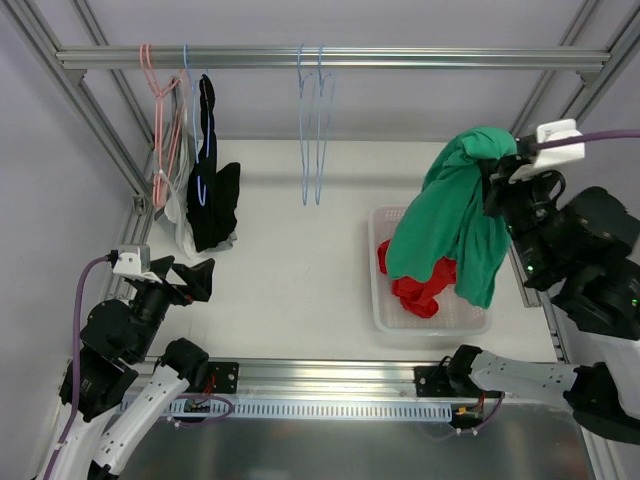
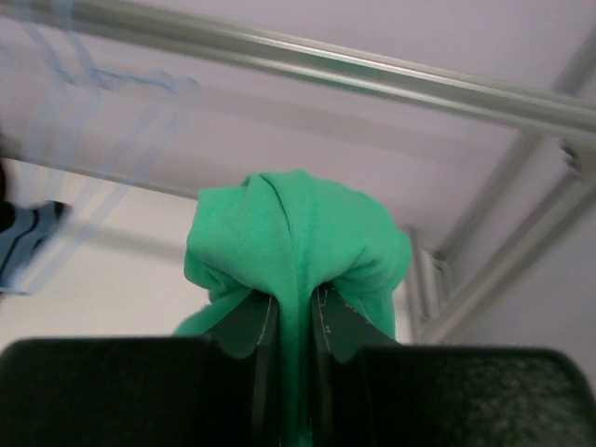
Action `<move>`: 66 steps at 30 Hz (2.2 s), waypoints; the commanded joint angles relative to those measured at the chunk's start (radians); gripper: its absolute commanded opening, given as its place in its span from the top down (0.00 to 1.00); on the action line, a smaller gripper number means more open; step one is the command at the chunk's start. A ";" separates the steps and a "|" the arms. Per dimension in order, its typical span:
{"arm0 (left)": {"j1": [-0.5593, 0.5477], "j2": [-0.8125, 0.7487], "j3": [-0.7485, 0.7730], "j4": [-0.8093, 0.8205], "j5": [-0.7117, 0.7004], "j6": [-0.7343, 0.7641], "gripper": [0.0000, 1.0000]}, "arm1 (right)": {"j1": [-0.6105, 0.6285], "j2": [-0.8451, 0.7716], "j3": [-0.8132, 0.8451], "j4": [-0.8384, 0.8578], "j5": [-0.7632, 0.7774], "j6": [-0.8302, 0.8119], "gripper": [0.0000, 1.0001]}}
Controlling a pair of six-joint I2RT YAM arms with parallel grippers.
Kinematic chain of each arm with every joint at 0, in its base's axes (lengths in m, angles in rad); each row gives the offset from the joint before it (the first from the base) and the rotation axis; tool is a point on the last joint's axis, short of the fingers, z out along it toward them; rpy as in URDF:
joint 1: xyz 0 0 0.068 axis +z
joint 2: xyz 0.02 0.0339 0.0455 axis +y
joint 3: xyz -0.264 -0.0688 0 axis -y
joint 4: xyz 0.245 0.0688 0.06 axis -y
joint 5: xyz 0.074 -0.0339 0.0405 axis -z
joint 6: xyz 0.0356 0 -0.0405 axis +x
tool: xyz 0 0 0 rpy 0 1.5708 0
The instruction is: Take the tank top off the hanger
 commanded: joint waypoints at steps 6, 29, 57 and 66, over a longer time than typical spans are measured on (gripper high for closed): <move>-0.003 -0.001 -0.005 0.025 0.007 0.004 0.01 | -0.390 -0.008 -0.302 0.002 -0.310 0.155 1.00; -0.004 -0.059 -0.014 0.026 -0.055 -0.025 0.01 | -0.797 0.053 -1.177 0.592 -0.955 0.959 1.00; 0.041 0.028 0.029 0.014 -0.053 -0.052 0.01 | -0.840 0.367 -1.169 0.409 -0.474 0.983 1.00; 0.045 0.372 0.347 -0.086 -0.047 -0.051 0.01 | -0.904 0.103 -1.110 0.260 -0.331 0.984 0.62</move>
